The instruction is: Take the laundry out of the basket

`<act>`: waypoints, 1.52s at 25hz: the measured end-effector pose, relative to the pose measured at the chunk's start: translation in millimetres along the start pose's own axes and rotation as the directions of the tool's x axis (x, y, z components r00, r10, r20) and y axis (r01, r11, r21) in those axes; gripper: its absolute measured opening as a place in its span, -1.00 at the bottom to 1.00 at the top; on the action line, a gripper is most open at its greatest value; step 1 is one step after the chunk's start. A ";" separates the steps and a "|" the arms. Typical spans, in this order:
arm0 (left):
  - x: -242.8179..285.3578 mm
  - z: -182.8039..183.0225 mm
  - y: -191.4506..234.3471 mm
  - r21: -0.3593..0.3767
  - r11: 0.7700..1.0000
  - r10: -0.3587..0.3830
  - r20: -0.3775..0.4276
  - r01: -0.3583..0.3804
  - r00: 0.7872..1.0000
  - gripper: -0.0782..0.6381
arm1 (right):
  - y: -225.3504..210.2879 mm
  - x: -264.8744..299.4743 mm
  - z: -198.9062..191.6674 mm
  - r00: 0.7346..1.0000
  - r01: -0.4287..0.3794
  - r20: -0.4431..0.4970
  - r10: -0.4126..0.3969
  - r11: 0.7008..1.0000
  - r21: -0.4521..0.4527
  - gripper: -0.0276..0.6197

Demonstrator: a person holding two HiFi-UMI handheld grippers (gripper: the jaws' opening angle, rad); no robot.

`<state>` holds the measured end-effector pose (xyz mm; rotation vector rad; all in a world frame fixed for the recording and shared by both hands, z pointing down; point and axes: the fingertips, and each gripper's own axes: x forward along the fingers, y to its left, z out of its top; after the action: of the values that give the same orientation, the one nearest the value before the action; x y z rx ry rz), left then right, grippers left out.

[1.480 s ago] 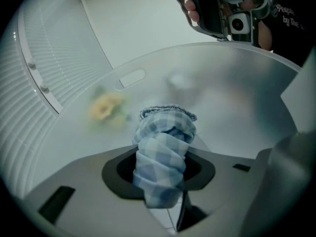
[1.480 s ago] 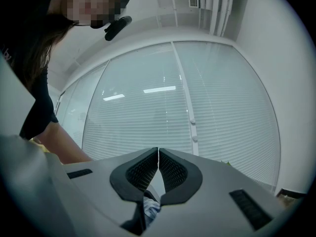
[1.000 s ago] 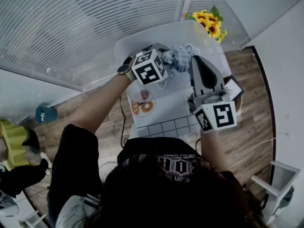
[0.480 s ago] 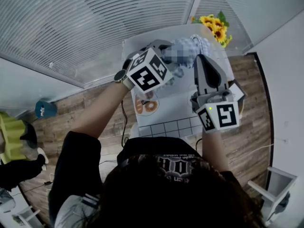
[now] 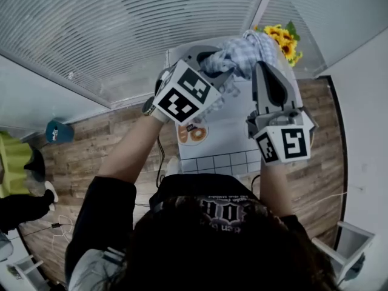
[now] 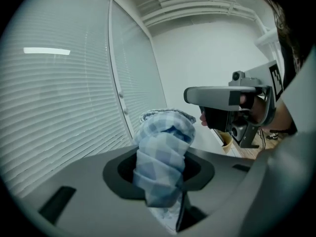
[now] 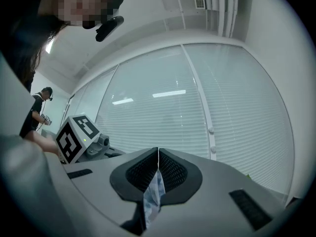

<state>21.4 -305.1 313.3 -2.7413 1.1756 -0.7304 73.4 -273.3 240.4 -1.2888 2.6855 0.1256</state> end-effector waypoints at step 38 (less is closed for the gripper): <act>-252.0 44.2 88.4 -0.051 0.866 0.500 0.125 -0.497 0.857 -0.40 | 182.9 70.9 81.6 0.903 -0.390 0.152 0.403 0.915 -0.105 -0.82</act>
<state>-167.2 -196.4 152.5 -2.2788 1.7569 -0.4589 -104.2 -201.6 148.5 -0.6873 2.7715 0.3678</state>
